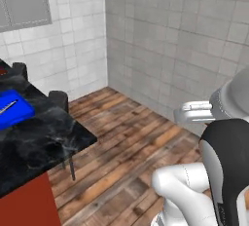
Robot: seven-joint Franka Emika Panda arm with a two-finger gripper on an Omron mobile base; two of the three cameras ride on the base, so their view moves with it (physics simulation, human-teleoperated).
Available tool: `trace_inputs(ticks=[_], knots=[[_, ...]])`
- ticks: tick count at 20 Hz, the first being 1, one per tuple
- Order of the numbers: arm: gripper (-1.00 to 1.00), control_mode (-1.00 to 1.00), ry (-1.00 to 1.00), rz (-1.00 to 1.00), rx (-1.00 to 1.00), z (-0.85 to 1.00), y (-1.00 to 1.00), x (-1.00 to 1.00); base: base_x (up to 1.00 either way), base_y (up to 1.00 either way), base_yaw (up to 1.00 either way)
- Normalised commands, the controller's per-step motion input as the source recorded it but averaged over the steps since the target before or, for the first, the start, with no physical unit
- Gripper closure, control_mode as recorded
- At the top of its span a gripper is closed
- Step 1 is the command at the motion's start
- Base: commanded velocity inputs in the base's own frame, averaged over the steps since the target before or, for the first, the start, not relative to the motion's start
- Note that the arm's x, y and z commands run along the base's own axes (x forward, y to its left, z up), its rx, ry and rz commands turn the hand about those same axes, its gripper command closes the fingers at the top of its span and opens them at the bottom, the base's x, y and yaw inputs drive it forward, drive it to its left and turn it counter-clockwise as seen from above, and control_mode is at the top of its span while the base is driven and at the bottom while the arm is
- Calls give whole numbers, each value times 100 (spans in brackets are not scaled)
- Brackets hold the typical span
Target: Gather the potato and mushroom from the fridge and place them on a tray on the dining counter. Then gather the fish and chicken drumstick from the fridge and place them on the other tray.
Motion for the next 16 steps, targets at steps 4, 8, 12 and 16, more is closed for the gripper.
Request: trace_inputs(ticks=[4,8,12,16], knots=[[100,100,0,0,0,0,0,0,50,-43,42],[100,100,0,0,0,0,0,0,49,-42,42],[100,100,0,0,0,0,0,0,50,-43,42],[100,100,0,0,0,0,0,0,50,-43,42]])
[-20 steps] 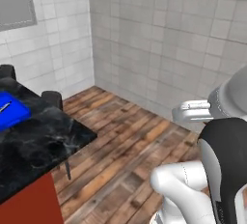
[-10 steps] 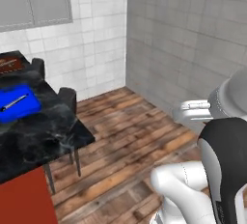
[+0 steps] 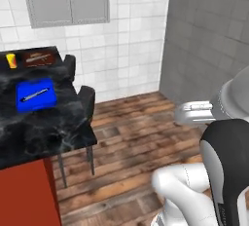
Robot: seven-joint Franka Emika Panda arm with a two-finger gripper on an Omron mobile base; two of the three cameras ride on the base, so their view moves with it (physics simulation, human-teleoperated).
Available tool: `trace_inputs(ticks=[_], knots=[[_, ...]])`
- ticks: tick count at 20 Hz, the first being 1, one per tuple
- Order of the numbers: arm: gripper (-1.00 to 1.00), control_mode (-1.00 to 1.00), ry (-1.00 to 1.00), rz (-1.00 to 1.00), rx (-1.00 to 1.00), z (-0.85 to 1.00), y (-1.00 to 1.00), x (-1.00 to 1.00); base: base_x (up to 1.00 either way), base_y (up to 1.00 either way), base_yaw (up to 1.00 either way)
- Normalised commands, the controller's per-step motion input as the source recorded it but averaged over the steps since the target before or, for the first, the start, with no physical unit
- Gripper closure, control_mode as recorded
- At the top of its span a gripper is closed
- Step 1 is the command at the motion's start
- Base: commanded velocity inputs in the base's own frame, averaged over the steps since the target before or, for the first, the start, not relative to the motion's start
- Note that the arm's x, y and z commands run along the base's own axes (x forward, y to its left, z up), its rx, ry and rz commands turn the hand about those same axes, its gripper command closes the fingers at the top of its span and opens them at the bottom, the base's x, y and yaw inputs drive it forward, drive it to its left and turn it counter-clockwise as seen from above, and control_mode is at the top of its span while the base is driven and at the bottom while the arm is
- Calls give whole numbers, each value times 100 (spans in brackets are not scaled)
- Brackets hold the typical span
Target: Gather the potato and mushroom from the fridge and place them on a tray on the dining counter. Then gather the fish and chicken drumstick from the fridge and place them on the other tray.
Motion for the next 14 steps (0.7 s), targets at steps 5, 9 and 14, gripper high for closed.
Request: trace_inputs(ticks=[5,9,14], knots=[[100,100,0,0,0,0,0,0,50,-45,42],[100,100,0,0,0,0,0,0,49,-45,42],[100,100,0,0,0,0,0,0,51,-45,41]])
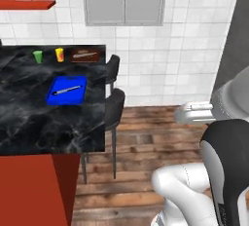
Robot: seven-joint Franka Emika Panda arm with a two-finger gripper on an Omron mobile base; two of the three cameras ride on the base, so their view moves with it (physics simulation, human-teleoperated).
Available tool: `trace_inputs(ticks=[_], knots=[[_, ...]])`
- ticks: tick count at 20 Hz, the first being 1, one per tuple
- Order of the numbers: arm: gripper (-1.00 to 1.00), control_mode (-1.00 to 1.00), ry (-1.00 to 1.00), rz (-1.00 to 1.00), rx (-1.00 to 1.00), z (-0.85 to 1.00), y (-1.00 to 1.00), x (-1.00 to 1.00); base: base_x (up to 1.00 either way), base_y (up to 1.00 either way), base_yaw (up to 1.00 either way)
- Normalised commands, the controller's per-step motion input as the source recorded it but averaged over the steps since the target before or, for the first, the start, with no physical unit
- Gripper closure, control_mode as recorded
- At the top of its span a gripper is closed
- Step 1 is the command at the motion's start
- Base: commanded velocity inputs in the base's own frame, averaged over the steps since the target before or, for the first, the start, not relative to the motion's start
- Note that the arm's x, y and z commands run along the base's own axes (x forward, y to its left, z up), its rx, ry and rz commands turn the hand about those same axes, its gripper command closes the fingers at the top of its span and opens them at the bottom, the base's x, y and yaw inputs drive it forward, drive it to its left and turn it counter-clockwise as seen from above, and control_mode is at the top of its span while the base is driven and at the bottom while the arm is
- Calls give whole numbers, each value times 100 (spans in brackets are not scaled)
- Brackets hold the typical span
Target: Gather the potato and mushroom from the fridge and place them on a tray on the dining counter. Then gather the fish and chicken drumstick from the fridge and place them on the other tray.
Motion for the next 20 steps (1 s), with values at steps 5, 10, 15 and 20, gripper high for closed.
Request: trace_inputs(ticks=[5,10,15,20], knots=[[100,100,0,0,0,0,0,0,54,-45,42],[100,100,0,0,0,0,0,0,53,-44,42],[100,100,0,0,0,0,0,0,43,-55,41],[100,100,0,0,0,0,0,0,39,-60,40]])
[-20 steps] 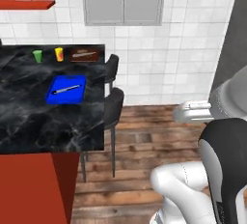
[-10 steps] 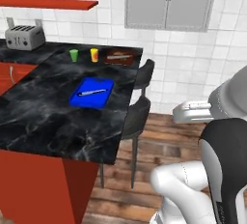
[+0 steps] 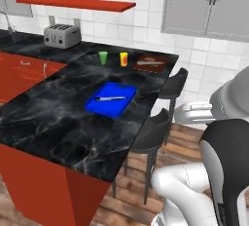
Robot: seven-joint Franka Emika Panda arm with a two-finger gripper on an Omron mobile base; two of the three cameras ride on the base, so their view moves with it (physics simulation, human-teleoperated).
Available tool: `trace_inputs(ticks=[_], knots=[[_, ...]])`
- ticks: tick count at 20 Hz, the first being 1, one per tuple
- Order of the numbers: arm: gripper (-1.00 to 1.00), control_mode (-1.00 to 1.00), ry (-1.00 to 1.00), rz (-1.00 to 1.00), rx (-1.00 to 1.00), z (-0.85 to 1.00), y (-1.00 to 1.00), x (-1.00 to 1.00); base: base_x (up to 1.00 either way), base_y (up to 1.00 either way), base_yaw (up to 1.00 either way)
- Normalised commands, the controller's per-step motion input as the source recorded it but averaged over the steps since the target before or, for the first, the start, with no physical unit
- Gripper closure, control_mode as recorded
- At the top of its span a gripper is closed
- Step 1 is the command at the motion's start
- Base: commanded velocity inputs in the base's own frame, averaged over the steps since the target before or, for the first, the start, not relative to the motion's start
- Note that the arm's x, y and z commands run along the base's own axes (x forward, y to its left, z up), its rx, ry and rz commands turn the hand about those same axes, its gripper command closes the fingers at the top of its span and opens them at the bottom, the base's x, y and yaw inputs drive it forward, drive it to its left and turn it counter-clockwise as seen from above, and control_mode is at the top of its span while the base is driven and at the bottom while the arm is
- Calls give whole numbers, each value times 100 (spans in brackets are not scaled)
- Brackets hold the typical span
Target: Gather the potato and mushroom from the fridge and place them on a tray on the dining counter. Then gather the fish and chicken drumstick from the fridge and place them on the other tray.
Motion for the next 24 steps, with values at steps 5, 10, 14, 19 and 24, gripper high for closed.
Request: trace_inputs(ticks=[5,10,14,19,24], knots=[[100,100,0,0,0,0,0,0,35,-64,38],[100,100,0,0,0,0,0,0,25,-66,35],[100,100,0,0,0,0,0,0,19,-66,36],[100,100,0,0,0,0,0,0,19,-65,36],[100,100,0,0,0,0,0,0,19,-63,37]])
